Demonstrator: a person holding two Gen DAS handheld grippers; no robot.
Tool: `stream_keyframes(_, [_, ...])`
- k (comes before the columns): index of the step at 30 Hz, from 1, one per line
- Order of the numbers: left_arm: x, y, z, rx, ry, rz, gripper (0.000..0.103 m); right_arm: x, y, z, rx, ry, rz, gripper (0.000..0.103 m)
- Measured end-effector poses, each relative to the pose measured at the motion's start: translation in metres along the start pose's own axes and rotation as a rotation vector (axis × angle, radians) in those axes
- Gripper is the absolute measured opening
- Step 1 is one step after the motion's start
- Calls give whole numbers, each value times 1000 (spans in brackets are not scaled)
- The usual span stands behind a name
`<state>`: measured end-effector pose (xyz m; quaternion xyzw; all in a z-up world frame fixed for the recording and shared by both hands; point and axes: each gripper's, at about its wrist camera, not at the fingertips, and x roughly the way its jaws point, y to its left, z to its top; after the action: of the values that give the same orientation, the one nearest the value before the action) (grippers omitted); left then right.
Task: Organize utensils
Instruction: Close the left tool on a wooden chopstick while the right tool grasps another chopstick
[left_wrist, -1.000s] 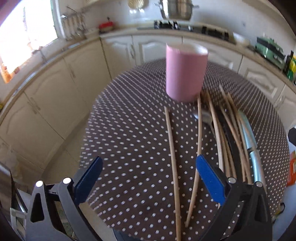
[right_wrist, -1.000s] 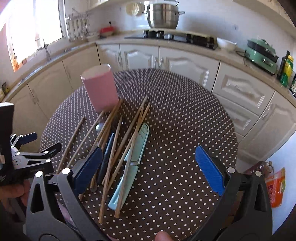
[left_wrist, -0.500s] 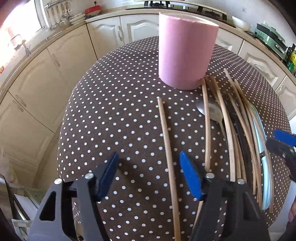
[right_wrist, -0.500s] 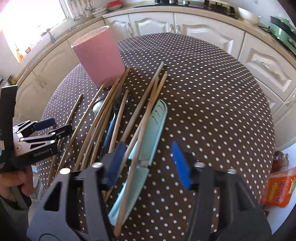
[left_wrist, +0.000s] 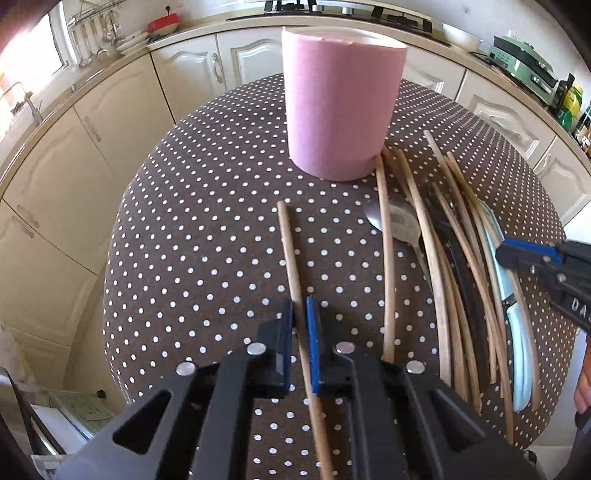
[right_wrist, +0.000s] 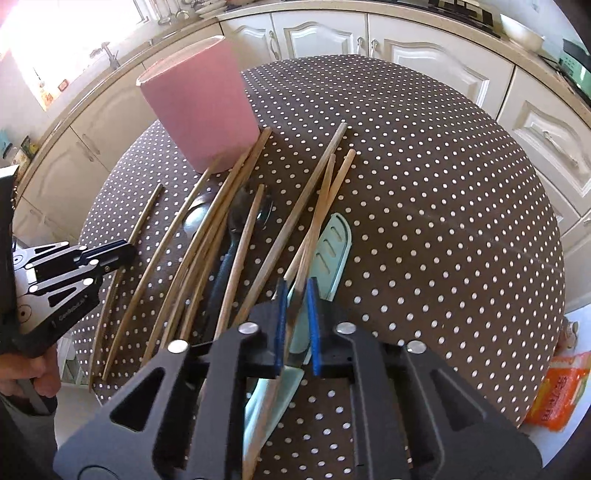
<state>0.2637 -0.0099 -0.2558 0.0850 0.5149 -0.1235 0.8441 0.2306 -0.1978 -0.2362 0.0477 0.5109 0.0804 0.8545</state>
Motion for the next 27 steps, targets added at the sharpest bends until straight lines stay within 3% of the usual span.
stream_keyframes(6, [-3,10,-4,-53,-11,-55,5,-5,-17,5,38,-38,53,6])
stream_keyframes(14, [-25,17,-8,-114,-109,-118,5,-15,-38,4,105,-97,113,6])
stream_keyframes(22, [-84,29,2,-173,-331,-181,5,-49,-50,20,148,-262,210,6])
stream_keyframes(27, [-136,37,19,-184,-534,-195,5,-77,-49,48,128,-366,248,6])
